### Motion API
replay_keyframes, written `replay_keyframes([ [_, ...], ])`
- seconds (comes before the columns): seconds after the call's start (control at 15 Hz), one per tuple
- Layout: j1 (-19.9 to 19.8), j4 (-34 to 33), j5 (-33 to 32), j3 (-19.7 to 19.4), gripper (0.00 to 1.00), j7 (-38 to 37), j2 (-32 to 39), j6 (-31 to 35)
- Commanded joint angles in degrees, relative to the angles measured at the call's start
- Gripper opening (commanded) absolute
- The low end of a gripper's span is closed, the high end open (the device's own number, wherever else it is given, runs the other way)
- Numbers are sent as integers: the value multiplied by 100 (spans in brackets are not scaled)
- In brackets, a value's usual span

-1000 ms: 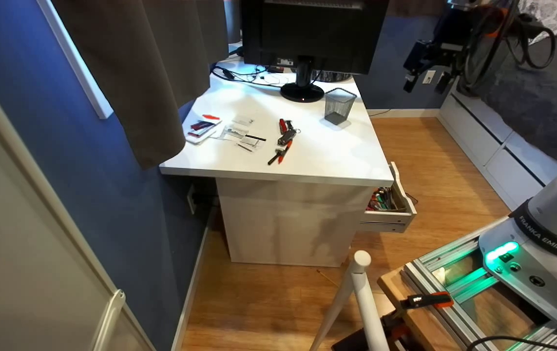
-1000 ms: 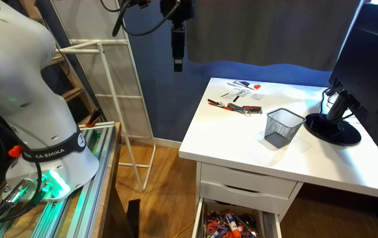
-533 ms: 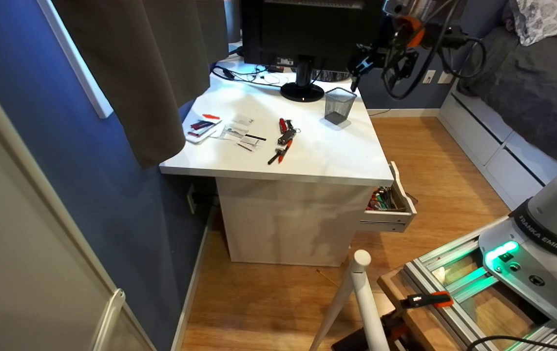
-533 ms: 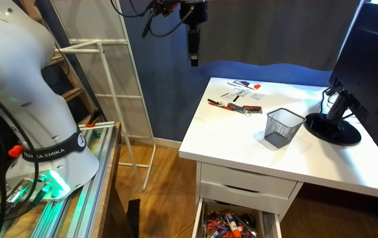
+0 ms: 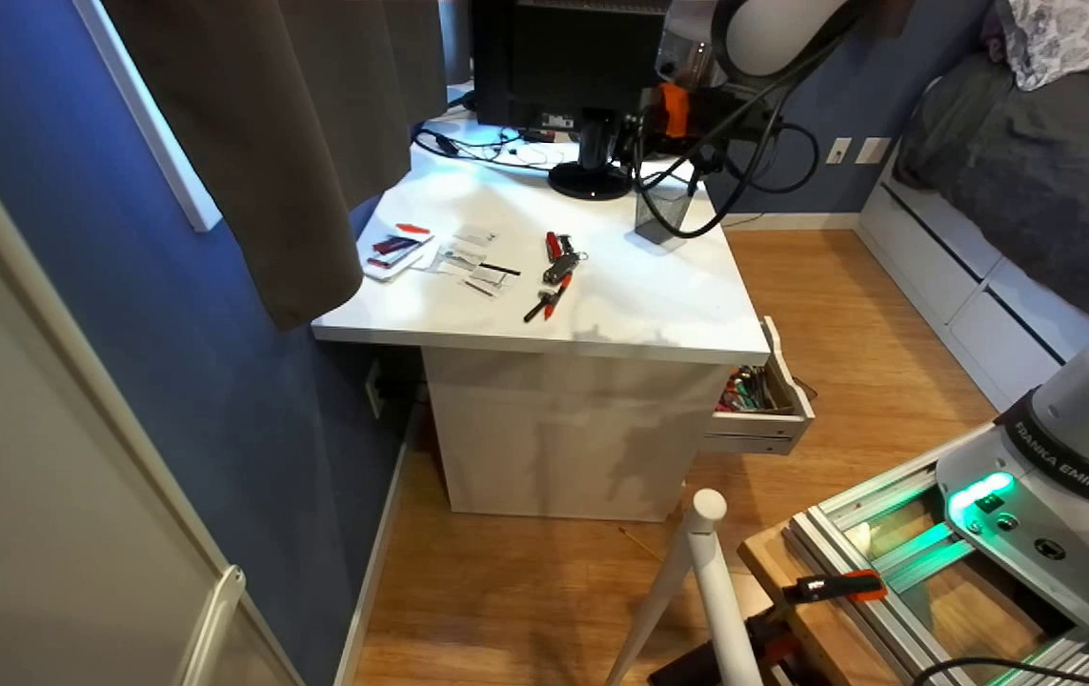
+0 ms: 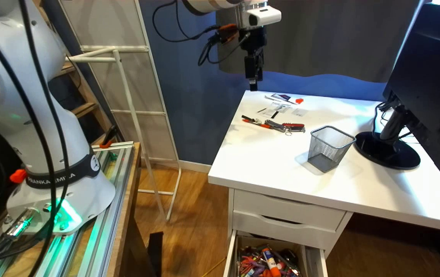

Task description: Pick up the orange pen and put it in the gray pen holder

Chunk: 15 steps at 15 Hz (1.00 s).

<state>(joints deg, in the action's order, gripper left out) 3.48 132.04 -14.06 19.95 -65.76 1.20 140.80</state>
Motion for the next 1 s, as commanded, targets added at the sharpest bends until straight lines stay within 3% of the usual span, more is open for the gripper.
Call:
replay_keyframes([
  [0.0,426,-129,-260,-419,100,-286,214,9],
  [0.2,584,-205,-299,-588,100,-309,401,7],
  [0.93,587,-187,-313,-595,100,-314,305,9],
])
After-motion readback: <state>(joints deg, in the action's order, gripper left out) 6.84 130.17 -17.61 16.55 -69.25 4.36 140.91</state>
